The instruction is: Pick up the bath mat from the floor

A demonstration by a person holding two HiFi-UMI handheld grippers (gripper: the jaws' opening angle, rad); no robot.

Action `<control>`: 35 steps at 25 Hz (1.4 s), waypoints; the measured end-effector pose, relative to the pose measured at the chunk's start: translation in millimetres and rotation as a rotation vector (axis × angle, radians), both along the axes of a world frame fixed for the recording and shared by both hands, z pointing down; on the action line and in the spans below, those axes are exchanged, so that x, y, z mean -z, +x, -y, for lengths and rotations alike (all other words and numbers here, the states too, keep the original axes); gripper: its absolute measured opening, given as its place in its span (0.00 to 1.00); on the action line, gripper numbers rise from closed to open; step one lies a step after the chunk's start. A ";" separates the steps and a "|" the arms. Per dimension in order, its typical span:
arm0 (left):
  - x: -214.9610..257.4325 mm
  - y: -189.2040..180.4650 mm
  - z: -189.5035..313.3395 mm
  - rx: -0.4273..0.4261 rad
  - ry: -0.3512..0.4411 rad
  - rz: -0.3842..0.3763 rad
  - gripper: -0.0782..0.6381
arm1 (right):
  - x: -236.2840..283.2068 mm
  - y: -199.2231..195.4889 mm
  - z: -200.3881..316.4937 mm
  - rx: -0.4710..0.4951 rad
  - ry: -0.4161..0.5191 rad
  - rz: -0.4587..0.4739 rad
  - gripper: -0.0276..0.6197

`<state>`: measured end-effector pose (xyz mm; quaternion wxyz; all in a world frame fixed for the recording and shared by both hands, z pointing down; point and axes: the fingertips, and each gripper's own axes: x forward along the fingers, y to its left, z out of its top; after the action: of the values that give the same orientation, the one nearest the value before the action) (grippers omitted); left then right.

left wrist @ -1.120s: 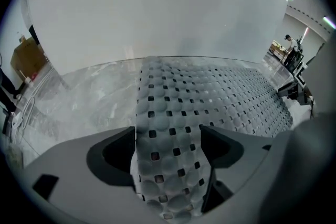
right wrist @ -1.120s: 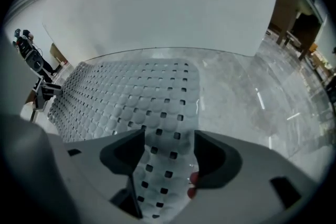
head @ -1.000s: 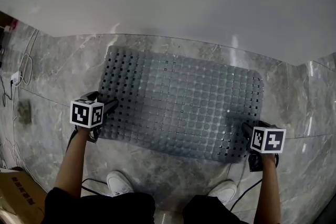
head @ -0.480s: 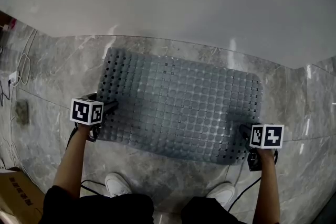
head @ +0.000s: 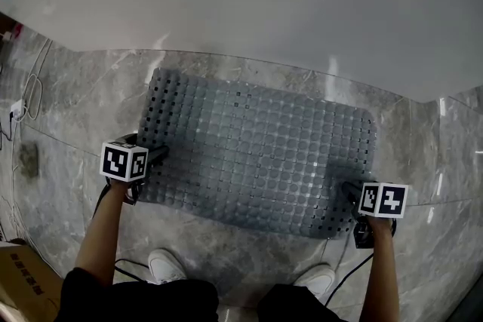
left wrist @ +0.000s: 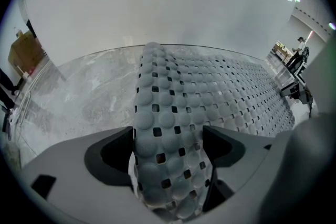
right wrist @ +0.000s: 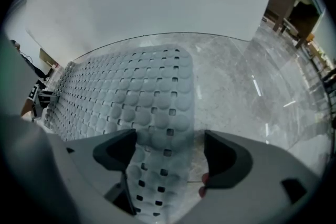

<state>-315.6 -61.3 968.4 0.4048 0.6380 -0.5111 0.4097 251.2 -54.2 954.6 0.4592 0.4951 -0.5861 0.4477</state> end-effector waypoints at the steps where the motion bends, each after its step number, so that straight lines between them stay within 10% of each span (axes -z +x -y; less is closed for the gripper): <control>1: -0.2 0.4 0.1 -0.001 -0.001 -0.001 0.66 | 0.4 -0.6 0.7 0.004 0.000 -0.002 0.65; 11: 3.1 5.8 1.0 -0.012 0.003 0.027 0.63 | 3.3 -7.4 2.8 0.053 0.000 -0.019 0.58; 22: 11.1 31.7 1.2 -0.153 0.054 0.084 0.27 | 9.2 -29.3 0.5 0.145 0.077 -0.006 0.31; 35: 62.4 47.3 -2.6 -0.090 0.206 -0.088 0.18 | 55.7 -54.8 -6.4 0.304 0.327 0.084 0.16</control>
<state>-268.3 -58.6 905.9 0.3404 0.7160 -0.5031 0.3441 196.4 -47.7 898.9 0.4101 0.4500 -0.7373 0.2926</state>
